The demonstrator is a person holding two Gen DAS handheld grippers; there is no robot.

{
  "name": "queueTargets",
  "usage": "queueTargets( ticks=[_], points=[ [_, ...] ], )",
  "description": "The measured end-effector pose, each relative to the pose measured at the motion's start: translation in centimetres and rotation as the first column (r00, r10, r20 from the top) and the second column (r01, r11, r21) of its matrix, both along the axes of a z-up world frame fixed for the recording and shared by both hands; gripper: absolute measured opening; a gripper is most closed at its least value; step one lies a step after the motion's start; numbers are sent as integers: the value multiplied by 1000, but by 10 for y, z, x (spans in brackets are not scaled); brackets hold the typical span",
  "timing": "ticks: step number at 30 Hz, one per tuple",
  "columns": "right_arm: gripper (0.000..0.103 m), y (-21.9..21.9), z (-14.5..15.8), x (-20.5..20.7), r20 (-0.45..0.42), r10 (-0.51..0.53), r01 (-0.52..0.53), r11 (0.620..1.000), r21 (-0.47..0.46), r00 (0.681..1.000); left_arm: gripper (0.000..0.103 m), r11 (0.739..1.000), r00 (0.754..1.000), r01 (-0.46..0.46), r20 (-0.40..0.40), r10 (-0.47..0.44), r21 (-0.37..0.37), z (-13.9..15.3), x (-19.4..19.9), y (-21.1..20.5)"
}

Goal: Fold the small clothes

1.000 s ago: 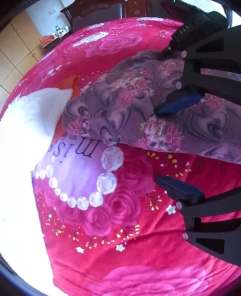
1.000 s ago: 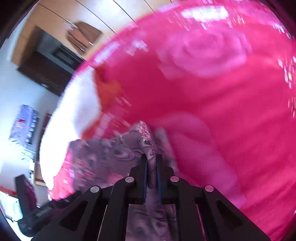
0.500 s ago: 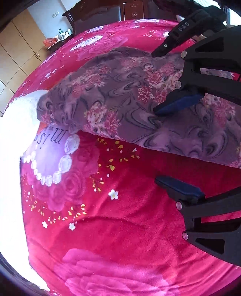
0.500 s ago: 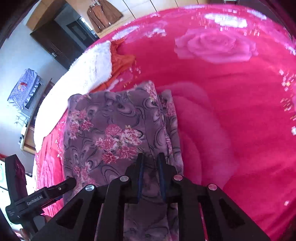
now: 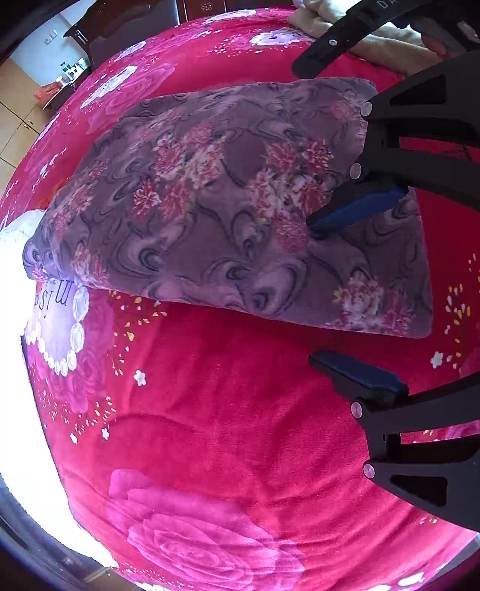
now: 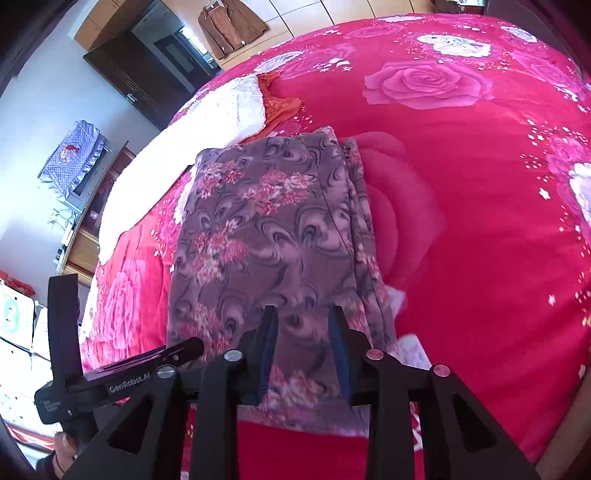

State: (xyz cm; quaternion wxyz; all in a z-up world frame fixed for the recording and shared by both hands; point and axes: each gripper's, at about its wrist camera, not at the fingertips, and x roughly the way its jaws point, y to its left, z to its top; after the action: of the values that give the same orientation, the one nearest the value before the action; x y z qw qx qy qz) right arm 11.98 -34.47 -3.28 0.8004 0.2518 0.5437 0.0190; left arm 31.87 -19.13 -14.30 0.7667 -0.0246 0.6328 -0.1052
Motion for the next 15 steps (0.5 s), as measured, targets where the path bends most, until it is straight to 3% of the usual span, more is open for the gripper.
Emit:
queueTargets(
  ticks=[3, 4, 8, 12, 15],
  points=[
    [35, 5, -33, 1, -174, 30, -48, 994, -97, 984, 67, 1000, 1000, 5, 1, -5, 25, 1, -5, -5],
    [35, 3, -37, -3, -175, 28, -42, 996, -77, 984, 67, 999, 1000, 10, -2, -10, 31, 2, -8, -5],
    [38, -6, -18, -1, -136, -11, 3, 998, -60, 991, 64, 999, 1000, 20, -15, -19, 29, 4, -12, -4],
    [38, -16, 12, 21, 6, -36, 36, 998, -50, 999, 59, 994, 1000, -17, -14, 15, -112, 28, -4, 7],
    [38, -16, 8, 42, 28, -53, 54, 998, -36, 998, 61, 988, 998, -59, -5, 59, -139, 33, 16, 9]
  ],
)
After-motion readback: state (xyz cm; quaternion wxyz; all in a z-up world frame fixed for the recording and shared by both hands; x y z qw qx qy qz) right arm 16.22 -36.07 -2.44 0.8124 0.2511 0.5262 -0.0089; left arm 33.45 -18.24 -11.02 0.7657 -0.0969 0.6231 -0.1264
